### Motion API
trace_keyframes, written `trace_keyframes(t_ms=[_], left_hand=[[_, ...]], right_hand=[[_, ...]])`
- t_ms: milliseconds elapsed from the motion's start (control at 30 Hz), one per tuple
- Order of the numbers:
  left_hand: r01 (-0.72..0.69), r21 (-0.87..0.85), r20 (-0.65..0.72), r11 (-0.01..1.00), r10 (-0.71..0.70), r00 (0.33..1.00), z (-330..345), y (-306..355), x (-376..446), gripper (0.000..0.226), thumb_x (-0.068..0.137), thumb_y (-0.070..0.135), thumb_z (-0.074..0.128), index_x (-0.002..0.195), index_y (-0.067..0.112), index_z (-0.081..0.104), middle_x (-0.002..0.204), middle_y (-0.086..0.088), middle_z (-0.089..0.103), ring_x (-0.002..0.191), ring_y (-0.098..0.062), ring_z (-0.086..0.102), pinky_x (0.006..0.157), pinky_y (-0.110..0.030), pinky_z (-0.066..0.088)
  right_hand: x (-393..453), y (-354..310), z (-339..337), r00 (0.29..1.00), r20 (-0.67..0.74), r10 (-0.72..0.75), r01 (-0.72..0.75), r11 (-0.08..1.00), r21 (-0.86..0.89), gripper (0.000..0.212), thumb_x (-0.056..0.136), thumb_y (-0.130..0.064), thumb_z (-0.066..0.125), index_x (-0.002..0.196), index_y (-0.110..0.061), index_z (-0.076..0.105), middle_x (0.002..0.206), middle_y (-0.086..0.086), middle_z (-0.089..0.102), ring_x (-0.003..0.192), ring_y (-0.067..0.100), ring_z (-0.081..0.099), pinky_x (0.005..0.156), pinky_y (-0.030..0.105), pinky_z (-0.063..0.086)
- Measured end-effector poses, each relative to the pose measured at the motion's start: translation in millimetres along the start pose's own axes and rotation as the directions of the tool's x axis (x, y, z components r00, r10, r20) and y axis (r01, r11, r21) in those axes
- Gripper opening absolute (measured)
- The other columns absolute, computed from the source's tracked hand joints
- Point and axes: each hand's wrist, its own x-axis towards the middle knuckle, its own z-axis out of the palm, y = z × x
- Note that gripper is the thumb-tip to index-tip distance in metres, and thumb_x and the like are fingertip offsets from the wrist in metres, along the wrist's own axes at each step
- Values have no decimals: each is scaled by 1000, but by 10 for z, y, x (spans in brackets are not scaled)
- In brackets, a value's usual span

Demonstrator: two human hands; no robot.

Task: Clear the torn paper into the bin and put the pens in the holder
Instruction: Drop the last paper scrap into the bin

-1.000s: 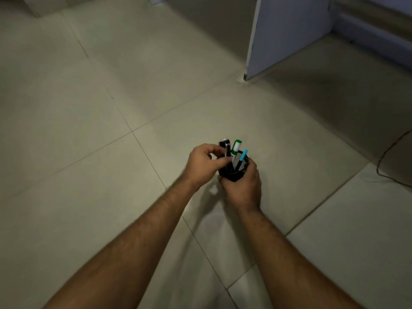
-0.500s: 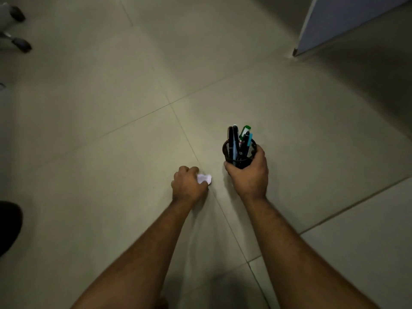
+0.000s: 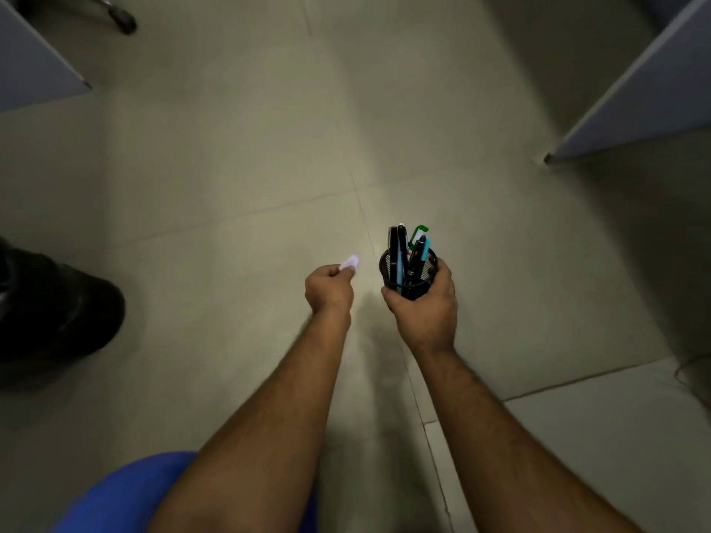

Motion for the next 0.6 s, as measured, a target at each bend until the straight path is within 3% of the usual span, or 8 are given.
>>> trace_keyframes(t_ms=[167, 267, 433, 600], left_hand=[[4, -260, -91, 966, -28, 995, -1054, 1197, -276, 10, 81, 23, 78, 75, 22, 70, 71, 1, 64, 65, -15, 53, 57, -24, 43], [-49, -326, -179, 944, -11, 984, -1826, 1640, -381, 11, 81, 24, 78, 75, 23, 69, 75, -2, 66, 66, -14, 55, 61, -26, 46], [-49, -325, -349, 944, -72, 934, -2987, 1880, -332, 20, 79, 32, 79, 69, 19, 67, 68, -2, 64, 60, -14, 55, 61, -27, 47], [-11, -288, -476, 958, -134, 869, -4013, 1852, 168, 17, 78, 18, 74, 67, 9, 65, 65, -7, 59, 61, -17, 49, 63, -28, 41]], right_hand=[[-392, -1369, 93, 980, 177, -89, 87, 996, 22, 79, 57, -42, 82, 128, -32, 48, 116, -12, 64, 104, 10, 64, 91, 37, 55], [-724, -2168, 293, 940, 313, -134, 130, 991, 36, 76, 62, -35, 84, 128, -35, 47, 117, -17, 64, 104, 3, 64, 92, 29, 54], [-1369, -2987, 831, 867, 476, -148, 154, 988, 26, 76, 63, -35, 84, 127, -38, 44, 116, -21, 64, 103, 0, 64, 93, 30, 53], [-1886, -3352, 1574, 793, 595, -131, 160, 987, 5, 79, 63, -33, 85, 130, -35, 43, 114, -21, 65, 102, -1, 65, 94, 32, 54]])
